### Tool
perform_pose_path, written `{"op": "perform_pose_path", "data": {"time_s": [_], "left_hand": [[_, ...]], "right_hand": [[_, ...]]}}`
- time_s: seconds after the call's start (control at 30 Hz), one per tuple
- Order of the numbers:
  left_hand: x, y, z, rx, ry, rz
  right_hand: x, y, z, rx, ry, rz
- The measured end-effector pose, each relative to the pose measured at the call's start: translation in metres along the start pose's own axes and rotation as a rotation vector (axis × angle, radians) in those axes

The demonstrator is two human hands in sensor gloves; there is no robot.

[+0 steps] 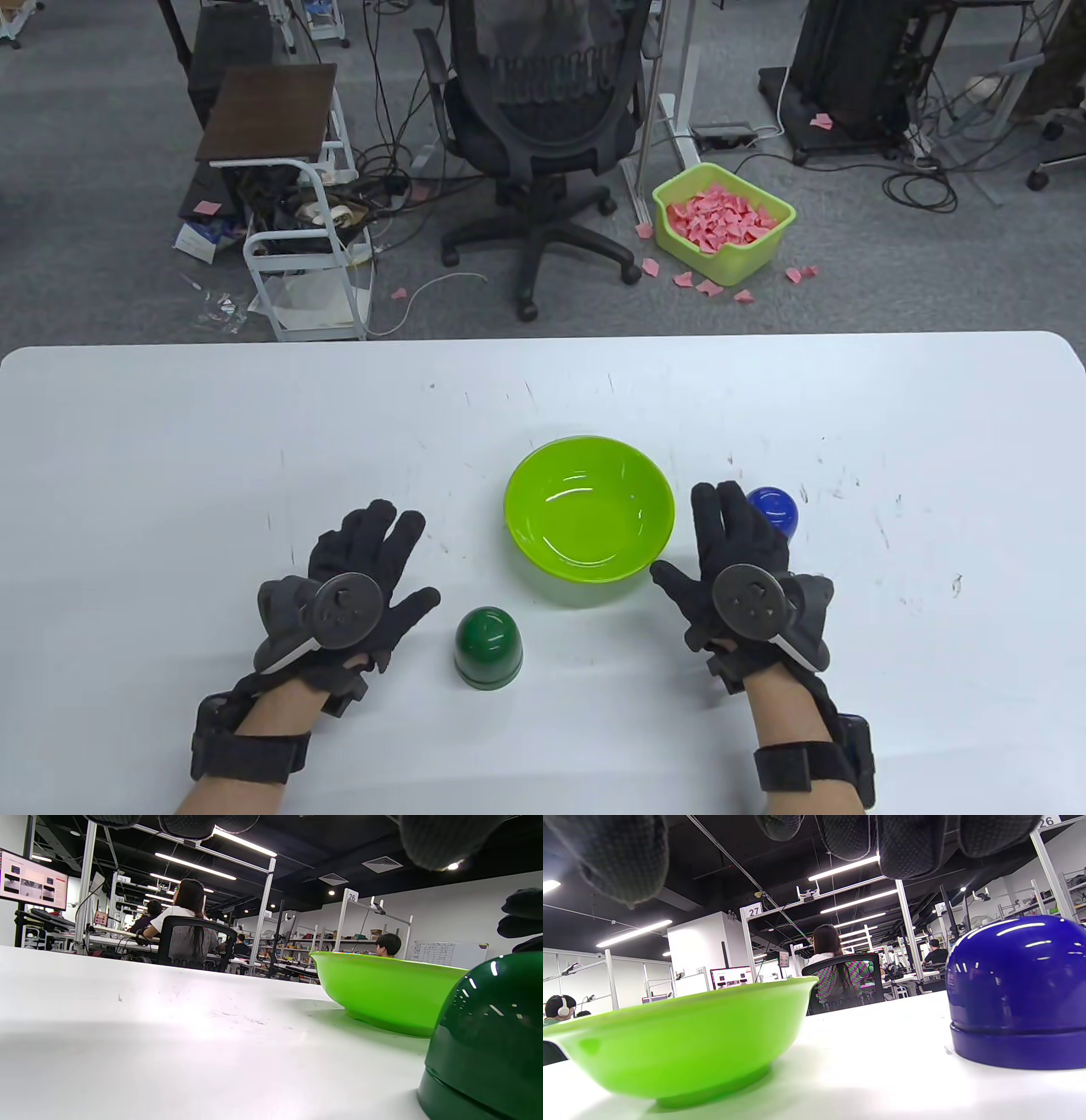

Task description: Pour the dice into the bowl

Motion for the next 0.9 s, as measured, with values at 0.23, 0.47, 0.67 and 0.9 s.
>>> {"op": "perform_pose_path", "data": {"time_s": [0.23,0.47,0.67,0.9], "left_hand": [[-0.002,0.001,-0.002,0.005,-0.005,-0.009],[-0.006,0.002,-0.004,0.009,-0.002,-0.020],[-0.008,0.001,-0.002,0.004,0.019,-0.025],[-0.013,0.002,0.000,-0.001,0.047,-0.040]], "right_hand": [[0.002,0.000,0.001,-0.006,0.003,0.009],[0.003,0.000,0.004,-0.021,0.021,0.007],[0.012,-0.001,0.012,-0.056,0.030,0.043],[0.020,-0.012,0.030,-0.139,0.082,0.064]]}}
Point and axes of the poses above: the tracker on the back of each hand, its own z axis roughly to the little-finger side, its own y axis roughly from the fingertips to the wrist, x = y × z, the point moved 3 cm from there along -y, roughly from the wrist to the fingertips
